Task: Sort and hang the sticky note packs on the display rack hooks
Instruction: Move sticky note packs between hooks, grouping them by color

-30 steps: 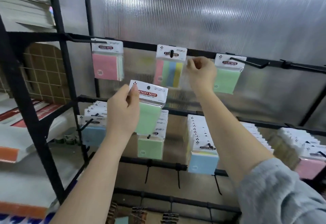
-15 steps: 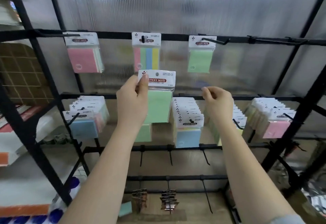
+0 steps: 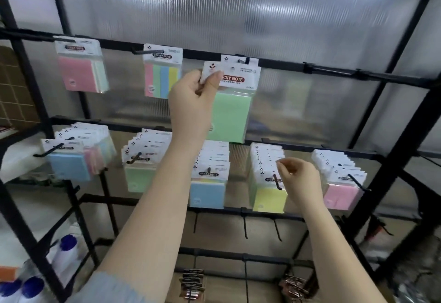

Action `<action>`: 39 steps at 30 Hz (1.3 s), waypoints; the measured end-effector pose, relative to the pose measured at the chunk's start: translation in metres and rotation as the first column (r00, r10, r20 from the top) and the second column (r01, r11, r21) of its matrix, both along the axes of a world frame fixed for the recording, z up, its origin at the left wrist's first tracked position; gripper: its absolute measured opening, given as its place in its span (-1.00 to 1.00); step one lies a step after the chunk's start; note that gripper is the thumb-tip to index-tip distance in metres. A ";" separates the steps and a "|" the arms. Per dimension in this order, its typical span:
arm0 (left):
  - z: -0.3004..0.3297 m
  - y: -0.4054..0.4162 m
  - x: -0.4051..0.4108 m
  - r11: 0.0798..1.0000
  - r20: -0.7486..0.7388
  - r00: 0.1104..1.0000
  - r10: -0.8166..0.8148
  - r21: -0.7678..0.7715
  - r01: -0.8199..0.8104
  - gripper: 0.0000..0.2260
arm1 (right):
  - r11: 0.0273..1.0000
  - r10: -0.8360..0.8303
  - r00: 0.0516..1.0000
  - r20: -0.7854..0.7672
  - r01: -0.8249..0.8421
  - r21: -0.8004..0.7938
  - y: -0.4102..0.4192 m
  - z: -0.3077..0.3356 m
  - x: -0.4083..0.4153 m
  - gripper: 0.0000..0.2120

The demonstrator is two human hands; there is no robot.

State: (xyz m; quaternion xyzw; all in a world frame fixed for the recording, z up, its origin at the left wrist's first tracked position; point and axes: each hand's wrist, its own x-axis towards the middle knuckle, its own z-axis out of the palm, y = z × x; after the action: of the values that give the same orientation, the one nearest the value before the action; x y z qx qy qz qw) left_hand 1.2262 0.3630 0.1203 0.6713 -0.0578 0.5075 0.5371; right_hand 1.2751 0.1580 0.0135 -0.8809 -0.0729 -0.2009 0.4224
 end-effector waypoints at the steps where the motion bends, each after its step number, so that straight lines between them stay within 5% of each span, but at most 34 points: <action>1: 0.002 -0.003 0.002 1.000 0.010 1.000 -0.001 -0.013 0.002 -0.60 | 1.000 0.005 1.000 -0.004 -0.005 0.003 -0.001 -0.001 0.000 -0.87; 21: 0.023 -0.016 0.037 1.000 -0.034 0.999 -0.010 -0.015 0.010 -0.82 | 0.995 -0.016 0.998 -0.056 0.022 0.100 0.001 -0.016 -0.010 -0.84; 33: 0.007 -0.003 0.094 0.998 -0.103 0.995 -0.006 -0.064 0.000 -0.63 | 0.996 -0.036 0.997 -0.068 0.042 0.081 -0.005 -0.012 0.005 -0.86; 39: 0.017 0.002 0.134 0.990 -0.266 0.963 0.050 -0.113 -0.083 -0.60 | 0.998 -0.009 0.999 -0.048 0.012 0.060 -0.007 -0.006 0.023 -0.83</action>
State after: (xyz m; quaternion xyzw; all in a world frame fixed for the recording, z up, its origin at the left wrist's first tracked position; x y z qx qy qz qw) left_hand 1.3603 0.3655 0.1376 0.6997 0.0678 0.4345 0.5630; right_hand 1.2984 0.1507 0.0079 -0.8726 -0.0520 -0.1844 0.4492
